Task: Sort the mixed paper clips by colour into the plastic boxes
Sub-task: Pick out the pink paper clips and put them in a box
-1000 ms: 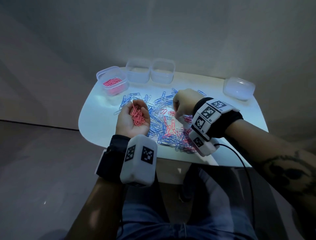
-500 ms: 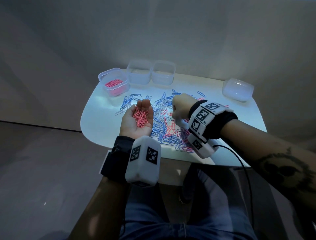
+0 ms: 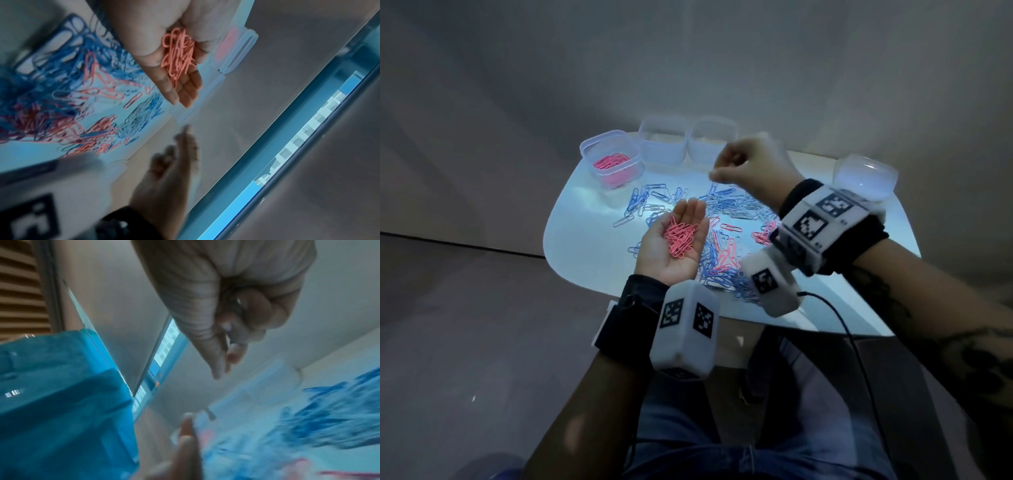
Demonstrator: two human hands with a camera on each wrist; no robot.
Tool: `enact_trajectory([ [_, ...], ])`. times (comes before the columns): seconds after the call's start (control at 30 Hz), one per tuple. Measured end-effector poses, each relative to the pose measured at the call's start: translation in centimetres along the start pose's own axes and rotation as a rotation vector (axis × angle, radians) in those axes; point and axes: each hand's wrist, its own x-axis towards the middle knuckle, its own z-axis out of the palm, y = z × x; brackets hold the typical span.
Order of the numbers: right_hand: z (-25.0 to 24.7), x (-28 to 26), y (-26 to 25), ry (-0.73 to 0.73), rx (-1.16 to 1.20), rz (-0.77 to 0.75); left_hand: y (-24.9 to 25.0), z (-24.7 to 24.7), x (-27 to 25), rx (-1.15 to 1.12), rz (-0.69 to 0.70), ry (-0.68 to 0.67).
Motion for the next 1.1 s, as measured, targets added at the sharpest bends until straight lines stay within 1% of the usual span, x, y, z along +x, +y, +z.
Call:
enact_trajectory([
  [0.03,-0.3,0.3,0.7,-0.037,-0.092,0.04,0.2,-0.2,-0.1,-0.015,-0.002,-0.003],
  [0.1,0.2,0.3,2.0,-0.246,-0.316,0.09,0.7,-0.5,-0.2,-0.027,0.002,-0.021],
  [0.13,0.8,0.1,2.6,-0.314,-0.401,0.094,0.8,-0.4,-0.2,-0.029,0.004,-0.034],
  [0.17,1.4,-0.1,3.1,-0.339,-0.441,0.103,0.9,-0.3,-0.3,-0.03,0.008,-0.047],
  [0.3,2.3,-0.2,3.6,-0.315,-0.4,0.157,1.3,0.2,-0.6,-0.028,0.024,-0.068],
  [0.43,2.1,-0.3,3.7,-0.403,-0.461,0.184,1.1,0.5,-0.5,-0.013,0.021,-0.063],
  [0.47,1.9,-0.2,3.7,-0.402,-0.449,0.179,1.0,0.4,-0.4,-0.013,0.022,-0.057],
  [0.5,1.4,-0.1,3.5,-0.371,-0.412,0.178,0.9,0.3,-0.3,-0.006,0.023,-0.053],
  [0.57,0.4,0.1,2.8,-0.262,-0.197,0.143,0.8,0.0,-0.1,0.03,0.021,-0.043],
  [0.6,0.0,0.0,2.1,-0.204,-0.071,0.097,0.6,0.1,0.0,0.057,0.013,-0.036],
  [0.63,-0.2,-0.3,1.1,-0.171,0.008,0.036,0.3,0.3,0.1,0.086,0.004,-0.031],
  [0.67,-0.2,-0.6,0.0,-0.177,0.024,-0.041,0.0,0.6,0.2,0.113,-0.001,-0.027],
  [0.73,0.4,-1.0,-1.4,-0.253,-0.07,-0.156,-0.4,1.4,0.4,0.152,0.007,-0.007],
  [0.77,0.5,-0.9,-1.4,-0.243,-0.136,-0.193,-0.4,1.7,0.5,0.157,0.013,-0.002],
  [0.8,0.4,-0.7,-1.2,-0.194,-0.172,-0.202,-0.2,1.9,0.6,0.151,0.013,-0.009],
  [0.87,-0.1,0.1,-0.1,-0.089,-0.201,-0.142,0.7,1.7,0.5,0.119,0.003,-0.033],
  [0.9,-0.1,0.3,0.4,-0.113,-0.259,-0.1,1.3,1.5,0.4,0.106,0.0,-0.04],
  [0.97,0.9,0.5,1.5,-0.269,-0.408,-0.021,2.4,0.8,0.2,0.093,0.004,-0.035],
  [1.0,1.7,0.5,1.9,-0.325,-0.472,0.007,2.8,0.5,0.1,0.095,0.009,-0.026],
  [1.03,2.4,0.4,2.0,-0.344,-0.524,0.019,3.1,0.3,0.0,0.096,0.013,-0.022],
  [1.1,3.4,0.5,2.3,-0.316,-0.572,0.005,3.5,0.1,-0.1,0.087,0.023,-0.023],
])
